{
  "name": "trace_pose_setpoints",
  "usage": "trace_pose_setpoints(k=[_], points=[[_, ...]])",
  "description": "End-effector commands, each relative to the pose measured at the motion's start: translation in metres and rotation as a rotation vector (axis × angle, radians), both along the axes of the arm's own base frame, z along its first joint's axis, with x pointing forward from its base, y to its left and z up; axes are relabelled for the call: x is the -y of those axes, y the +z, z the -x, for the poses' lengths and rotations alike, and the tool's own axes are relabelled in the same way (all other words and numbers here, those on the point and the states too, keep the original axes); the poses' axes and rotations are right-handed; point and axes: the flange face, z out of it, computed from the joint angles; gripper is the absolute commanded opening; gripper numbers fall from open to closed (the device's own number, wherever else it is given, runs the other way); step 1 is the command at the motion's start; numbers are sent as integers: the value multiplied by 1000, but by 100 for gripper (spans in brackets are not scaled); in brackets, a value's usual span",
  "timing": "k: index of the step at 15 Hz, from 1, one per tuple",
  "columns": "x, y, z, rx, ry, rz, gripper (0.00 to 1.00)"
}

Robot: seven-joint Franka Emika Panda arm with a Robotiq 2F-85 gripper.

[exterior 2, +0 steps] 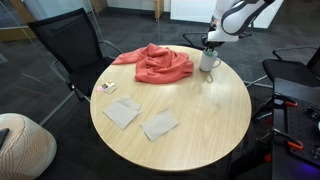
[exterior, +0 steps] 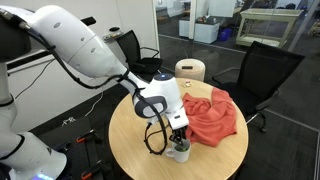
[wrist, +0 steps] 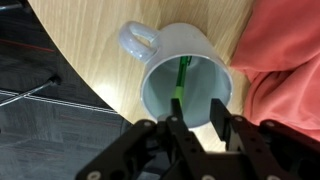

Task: Take the green pen out of the mug and place it on the table

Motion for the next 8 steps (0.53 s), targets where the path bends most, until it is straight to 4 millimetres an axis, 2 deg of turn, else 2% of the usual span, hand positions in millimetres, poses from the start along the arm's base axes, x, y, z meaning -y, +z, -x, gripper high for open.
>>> trace_pose_setpoints(k=[1,8], points=[[5,-2,-7,-11,7,-8,37],[8,-9,-9,-24,-10,-14,37]])
